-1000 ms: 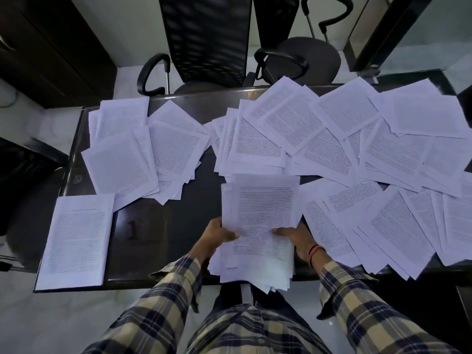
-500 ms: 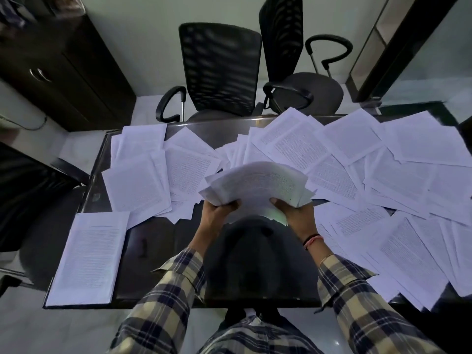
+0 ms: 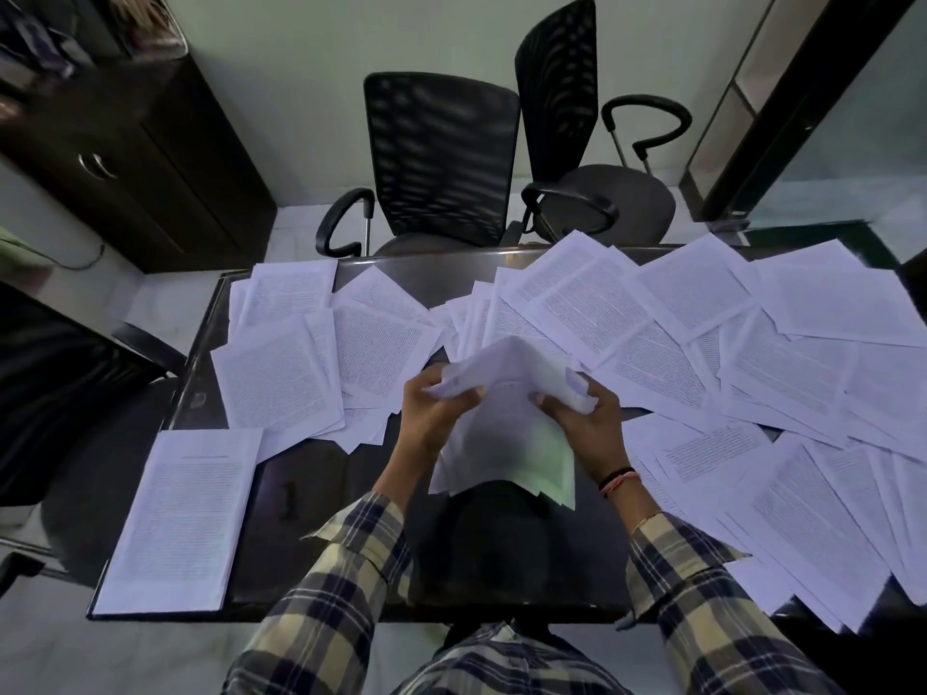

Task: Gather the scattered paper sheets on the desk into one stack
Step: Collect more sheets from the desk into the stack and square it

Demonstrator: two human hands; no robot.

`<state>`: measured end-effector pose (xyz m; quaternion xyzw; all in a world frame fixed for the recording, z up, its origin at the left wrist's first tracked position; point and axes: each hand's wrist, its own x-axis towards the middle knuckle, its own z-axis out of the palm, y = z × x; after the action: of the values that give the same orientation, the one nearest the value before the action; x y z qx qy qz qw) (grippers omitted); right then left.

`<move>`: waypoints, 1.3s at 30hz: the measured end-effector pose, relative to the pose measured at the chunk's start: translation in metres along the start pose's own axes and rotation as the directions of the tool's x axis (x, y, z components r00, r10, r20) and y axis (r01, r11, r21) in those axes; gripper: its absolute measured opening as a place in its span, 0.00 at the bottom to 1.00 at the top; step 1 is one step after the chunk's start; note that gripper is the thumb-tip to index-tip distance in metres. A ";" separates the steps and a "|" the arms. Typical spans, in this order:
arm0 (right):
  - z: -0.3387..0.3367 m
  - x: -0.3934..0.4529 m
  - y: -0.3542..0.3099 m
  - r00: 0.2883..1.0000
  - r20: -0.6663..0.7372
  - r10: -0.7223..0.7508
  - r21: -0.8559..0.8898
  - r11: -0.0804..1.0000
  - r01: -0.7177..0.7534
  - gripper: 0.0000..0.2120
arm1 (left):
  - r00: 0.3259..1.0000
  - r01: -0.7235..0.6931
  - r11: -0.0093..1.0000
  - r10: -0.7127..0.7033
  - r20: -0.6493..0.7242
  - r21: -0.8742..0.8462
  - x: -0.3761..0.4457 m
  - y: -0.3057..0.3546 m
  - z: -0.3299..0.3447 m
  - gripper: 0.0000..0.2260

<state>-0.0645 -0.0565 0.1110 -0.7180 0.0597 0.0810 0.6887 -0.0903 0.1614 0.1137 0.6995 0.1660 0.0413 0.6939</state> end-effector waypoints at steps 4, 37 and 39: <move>-0.003 0.001 -0.009 0.995 -0.083 -0.062 0.027 0.998 0.065 0.04 | 0.996 -0.074 0.995 0.078 -0.052 0.071 0.004 0.006 -0.001 0.08; 0.001 0.015 -0.004 0.992 -0.093 -0.080 -0.040 0.996 0.077 0.07 | 0.994 0.108 0.993 -0.108 0.008 -0.042 0.006 -0.013 0.004 0.10; 0.004 0.021 -0.012 0.992 -0.066 -0.103 -0.058 0.993 0.100 0.08 | 0.996 0.086 0.996 -0.085 0.035 -0.029 0.009 -0.006 0.007 0.19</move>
<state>-0.0416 -0.0519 0.1182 -0.7411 0.0446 0.0228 0.6695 -0.0814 0.1575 0.1060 0.6816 0.1833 0.0022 0.7084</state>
